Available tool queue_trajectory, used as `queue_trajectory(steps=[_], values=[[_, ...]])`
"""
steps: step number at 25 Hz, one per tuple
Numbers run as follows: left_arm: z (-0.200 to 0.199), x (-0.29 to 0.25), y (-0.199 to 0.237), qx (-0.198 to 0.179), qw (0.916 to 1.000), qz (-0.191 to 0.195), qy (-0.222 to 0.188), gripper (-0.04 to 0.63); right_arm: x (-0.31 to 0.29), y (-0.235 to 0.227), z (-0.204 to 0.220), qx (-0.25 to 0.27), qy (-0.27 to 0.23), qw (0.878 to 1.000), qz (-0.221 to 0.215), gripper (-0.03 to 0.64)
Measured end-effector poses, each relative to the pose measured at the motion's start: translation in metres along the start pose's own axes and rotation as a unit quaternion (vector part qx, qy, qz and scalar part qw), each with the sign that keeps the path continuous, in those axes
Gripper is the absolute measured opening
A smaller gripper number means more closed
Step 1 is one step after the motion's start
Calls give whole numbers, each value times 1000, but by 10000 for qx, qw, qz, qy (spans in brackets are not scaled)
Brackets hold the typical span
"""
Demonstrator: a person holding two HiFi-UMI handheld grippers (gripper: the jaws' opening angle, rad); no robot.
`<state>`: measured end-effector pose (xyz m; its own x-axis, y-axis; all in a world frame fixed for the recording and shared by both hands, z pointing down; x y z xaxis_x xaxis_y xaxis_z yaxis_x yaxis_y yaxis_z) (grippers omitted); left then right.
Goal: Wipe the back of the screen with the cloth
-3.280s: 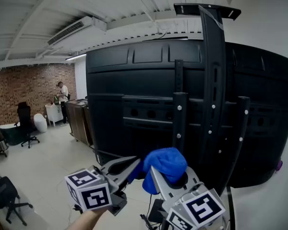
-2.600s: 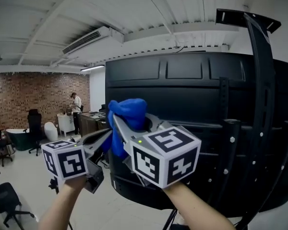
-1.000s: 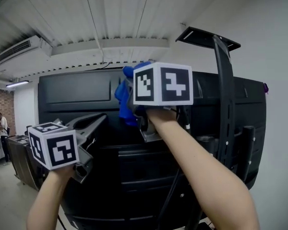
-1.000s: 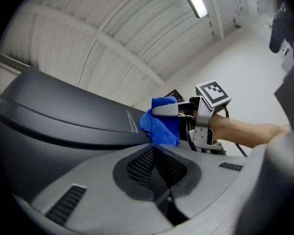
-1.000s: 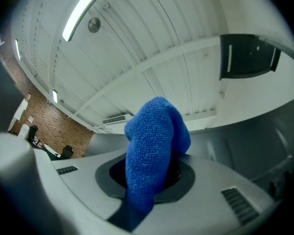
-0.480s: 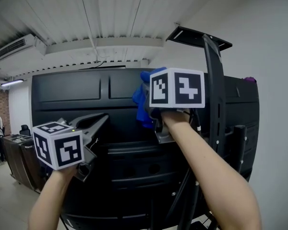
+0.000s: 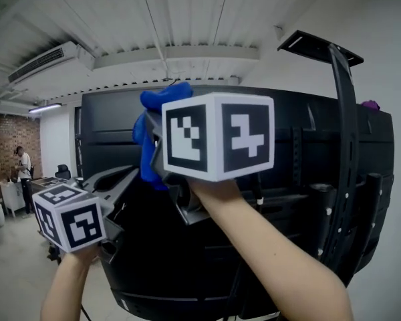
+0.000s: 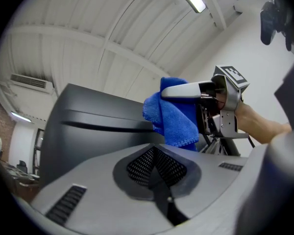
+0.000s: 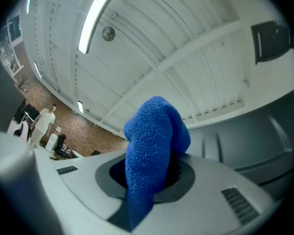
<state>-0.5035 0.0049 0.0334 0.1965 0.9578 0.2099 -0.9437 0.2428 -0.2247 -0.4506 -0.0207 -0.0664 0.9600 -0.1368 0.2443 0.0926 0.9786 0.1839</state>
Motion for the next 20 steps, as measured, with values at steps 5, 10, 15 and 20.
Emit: queue_trajectory(steps=[5, 10, 15, 20], values=[[19, 55, 51, -63, 9973, -698, 211, 6, -67, 64, 32, -246, 206, 9974, -640, 51], [31, 101, 91, -2, 9921, -1178, 420, 6, -123, 109, 63, -253, 570, 9934, -959, 51], [35, 118, 95, -87, 9910, -1229, 532, 6, -147, 111, 75, 130, 995, 9918, -788, 51], [28, 105, 79, -144, 9936, -1013, 470, 6, -142, 93, 79, 516, 1460, 9863, -565, 51]])
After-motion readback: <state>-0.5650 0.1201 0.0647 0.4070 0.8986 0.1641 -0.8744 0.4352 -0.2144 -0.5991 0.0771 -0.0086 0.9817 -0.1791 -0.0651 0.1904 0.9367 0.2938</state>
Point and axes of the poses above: the fingertips, and each gripper's own axes: x backward along the fingers, y to its left, z out of its underside, the point moved 1 cm from there along x, backward along the fingers, and after that the axes turned 6 degrees about y, right-handed, at the moved point
